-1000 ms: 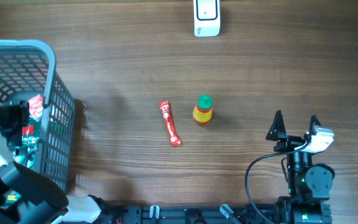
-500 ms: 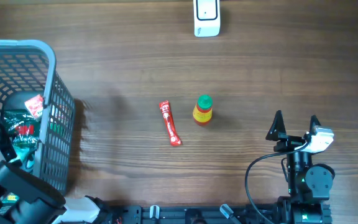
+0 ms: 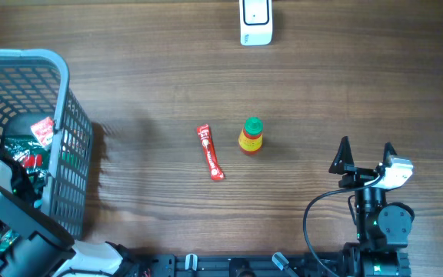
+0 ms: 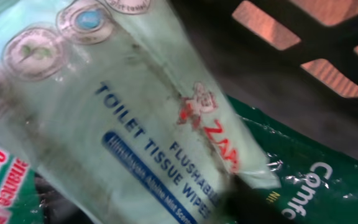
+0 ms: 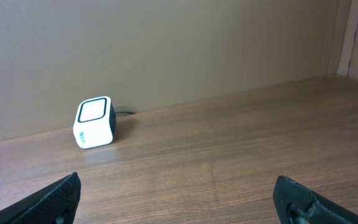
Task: Scan the item barcode
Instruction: 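Reach left gripper into basket and grasp the toilet tissue pack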
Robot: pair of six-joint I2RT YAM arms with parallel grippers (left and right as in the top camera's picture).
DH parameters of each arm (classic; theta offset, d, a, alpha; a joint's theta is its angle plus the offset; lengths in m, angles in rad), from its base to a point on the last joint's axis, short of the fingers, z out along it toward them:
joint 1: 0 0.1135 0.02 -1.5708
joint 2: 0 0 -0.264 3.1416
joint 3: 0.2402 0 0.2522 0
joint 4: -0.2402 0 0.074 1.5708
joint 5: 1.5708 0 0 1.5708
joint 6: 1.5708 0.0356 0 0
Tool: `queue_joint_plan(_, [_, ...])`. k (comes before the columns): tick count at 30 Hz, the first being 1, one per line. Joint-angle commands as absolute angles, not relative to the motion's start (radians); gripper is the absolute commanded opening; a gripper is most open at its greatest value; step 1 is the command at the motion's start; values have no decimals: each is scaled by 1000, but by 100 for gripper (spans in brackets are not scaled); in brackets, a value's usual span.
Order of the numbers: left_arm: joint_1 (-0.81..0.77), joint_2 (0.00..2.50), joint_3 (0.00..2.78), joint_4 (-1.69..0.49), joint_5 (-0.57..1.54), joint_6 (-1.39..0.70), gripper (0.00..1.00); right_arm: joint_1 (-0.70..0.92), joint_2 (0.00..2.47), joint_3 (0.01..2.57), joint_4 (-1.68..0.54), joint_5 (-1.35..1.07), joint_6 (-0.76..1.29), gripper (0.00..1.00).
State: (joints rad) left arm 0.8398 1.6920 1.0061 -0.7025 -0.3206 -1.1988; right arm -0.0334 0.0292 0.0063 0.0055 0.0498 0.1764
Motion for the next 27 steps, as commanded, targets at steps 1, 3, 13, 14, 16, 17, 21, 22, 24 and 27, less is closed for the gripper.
queue_joint_plan(1, [851, 1699, 991, -726, -323, -1182, 26, -28, 30, 6, 10, 65, 157, 100])
queue_joint_plan(3, [851, 1667, 997, -730, -316, -1181, 20, -28, 30, 6, 10, 65, 158, 100])
queue_joint_plan(13, [846, 1426, 1033, -730, -9, -1001, 8, -28, 30, 6, 10, 65, 158, 100])
queue_joint_plan(14, [841, 1398, 1033, -733, 31, -968, 8, -28, 30, 6, 10, 65, 157, 100])
queue_joint_plan(16, [831, 1357, 1033, -751, 77, -928, 9, -28, 30, 6, 10, 65, 158, 100])
queue_joint_plan(17, [824, 1332, 1033, -768, 105, -912, 9, -28, 30, 6, 10, 65, 157, 100])
queue_joint_plan(21, [794, 1243, 1033, -813, 210, -862, 10, -28, 30, 6, 10, 65, 157, 100])
queue_joint_plan(22, [783, 1218, 1033, -825, 221, -854, 9, -28, 30, 6, 10, 65, 157, 100])
queue_joint_plan(24, [754, 1164, 1033, -833, 220, -813, 9, -28, 30, 6, 10, 65, 158, 100])
queue_joint_plan(27, [718, 1088, 1033, -834, 220, -760, 9, -28, 30, 6, 10, 65, 158, 100])
